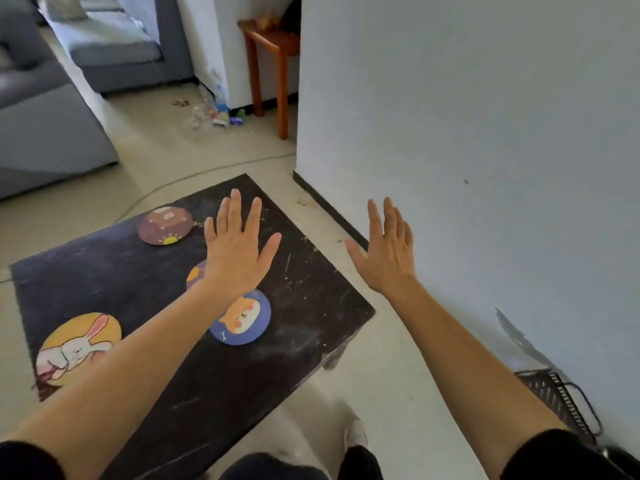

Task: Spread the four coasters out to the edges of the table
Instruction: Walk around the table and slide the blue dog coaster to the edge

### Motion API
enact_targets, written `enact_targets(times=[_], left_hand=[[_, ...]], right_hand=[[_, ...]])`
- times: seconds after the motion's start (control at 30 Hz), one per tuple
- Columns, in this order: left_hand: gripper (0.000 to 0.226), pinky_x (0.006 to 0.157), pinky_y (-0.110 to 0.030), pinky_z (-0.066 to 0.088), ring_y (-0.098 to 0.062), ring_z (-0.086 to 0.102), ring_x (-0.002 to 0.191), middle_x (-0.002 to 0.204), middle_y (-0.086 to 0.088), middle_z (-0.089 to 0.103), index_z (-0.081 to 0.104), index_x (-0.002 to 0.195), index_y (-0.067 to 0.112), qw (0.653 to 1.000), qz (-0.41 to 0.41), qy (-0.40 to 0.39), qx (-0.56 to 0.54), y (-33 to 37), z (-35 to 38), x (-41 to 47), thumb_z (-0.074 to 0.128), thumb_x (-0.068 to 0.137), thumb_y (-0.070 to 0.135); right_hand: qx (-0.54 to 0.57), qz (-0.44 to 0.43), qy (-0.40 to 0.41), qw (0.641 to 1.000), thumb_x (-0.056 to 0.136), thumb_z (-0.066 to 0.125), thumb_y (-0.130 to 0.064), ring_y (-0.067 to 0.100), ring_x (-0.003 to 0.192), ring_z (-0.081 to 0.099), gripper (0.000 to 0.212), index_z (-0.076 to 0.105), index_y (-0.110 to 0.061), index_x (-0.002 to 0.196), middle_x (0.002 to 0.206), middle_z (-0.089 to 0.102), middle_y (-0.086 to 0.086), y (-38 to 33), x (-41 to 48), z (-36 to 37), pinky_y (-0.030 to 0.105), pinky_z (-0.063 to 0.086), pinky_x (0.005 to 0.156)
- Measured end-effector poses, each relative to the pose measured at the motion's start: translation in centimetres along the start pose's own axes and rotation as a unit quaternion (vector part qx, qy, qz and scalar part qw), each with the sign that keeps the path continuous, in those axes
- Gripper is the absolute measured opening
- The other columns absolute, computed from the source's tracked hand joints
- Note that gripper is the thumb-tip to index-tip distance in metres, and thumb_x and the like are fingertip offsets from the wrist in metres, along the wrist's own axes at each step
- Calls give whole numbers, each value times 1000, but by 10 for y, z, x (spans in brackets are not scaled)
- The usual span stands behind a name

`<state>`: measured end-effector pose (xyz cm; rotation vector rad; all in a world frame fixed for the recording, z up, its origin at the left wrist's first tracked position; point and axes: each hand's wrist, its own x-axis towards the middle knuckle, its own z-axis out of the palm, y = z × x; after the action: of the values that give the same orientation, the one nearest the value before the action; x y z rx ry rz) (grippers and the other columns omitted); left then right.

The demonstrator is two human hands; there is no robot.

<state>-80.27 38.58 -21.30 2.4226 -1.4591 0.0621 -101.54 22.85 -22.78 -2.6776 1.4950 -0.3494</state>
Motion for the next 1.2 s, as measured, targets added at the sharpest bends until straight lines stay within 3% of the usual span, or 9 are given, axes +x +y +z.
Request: enact_targets(times=[0.27,0.4,0.57,0.73,0.9,0.97,1.03,1.13,1.2], left_hand=[[72,116,-58,11,-35,0,151,165,-16,-4,10,156,19,959,-281,-44,-10,-39,48,-17,35,98,54],[75,114,-59,16,-34,1,150,165,-13,-3,10,156,23,899,-430,-60,-58,-47,80,-37,37,96,58],[72,115,-54,19,-37,8,149,164,-15,8,14,156,18,788,-582,-87,-181,-56,135,-65,43,97,49],[62,91,-40,44,-30,49,120,147,-17,43,28,149,4,669,-658,-89,-334,-63,186,-87,48,97,31],[61,90,-34,41,-22,50,124,131,-3,53,25,153,10,613,-677,-15,-407,-71,211,-90,48,97,17],[61,97,-36,44,-24,48,128,140,-6,49,25,153,10,575,-686,4,-446,-72,215,-87,49,97,14],[48,92,-37,47,-22,53,117,133,-4,53,42,144,11,529,-700,31,-479,-71,216,-88,52,97,10],[15,73,-32,51,-13,61,86,95,3,66,65,95,18,491,-713,65,-496,-73,219,-97,55,96,8],[13,68,-29,53,-11,62,84,89,5,65,63,99,20,513,-713,68,-473,-74,215,-105,59,94,8]], right_hand=[[95,-164,-135,972,97,41,-62,32,154,14,79,7,-24,158,168,5,9,-48,76,78,47,19,121],[120,-213,-217,945,98,44,-55,30,153,16,78,8,-21,159,168,9,8,-64,93,112,47,24,120],[165,-218,-355,894,100,51,-35,31,152,19,75,7,-20,160,167,11,8,-85,86,170,49,29,117],[185,-137,-484,844,97,54,-26,31,139,43,73,16,-15,159,158,36,13,-105,64,230,46,38,113],[154,-154,-506,835,96,55,-20,34,153,11,77,11,-14,159,167,13,10,-115,40,263,45,20,120],[174,-153,-509,829,93,53,-15,35,152,10,78,12,-15,159,167,12,7,-116,31,267,44,19,120],[207,-116,-506,829,92,56,-15,34,148,20,78,15,-17,159,163,21,7,-117,25,267,45,26,117],[265,-11,-510,818,94,63,-23,24,134,45,75,23,-15,157,141,50,5,-113,22,264,38,43,104],[283,48,-503,815,96,63,-28,20,118,58,59,42,-16,149,126,63,1,-108,18,256,35,50,96]])
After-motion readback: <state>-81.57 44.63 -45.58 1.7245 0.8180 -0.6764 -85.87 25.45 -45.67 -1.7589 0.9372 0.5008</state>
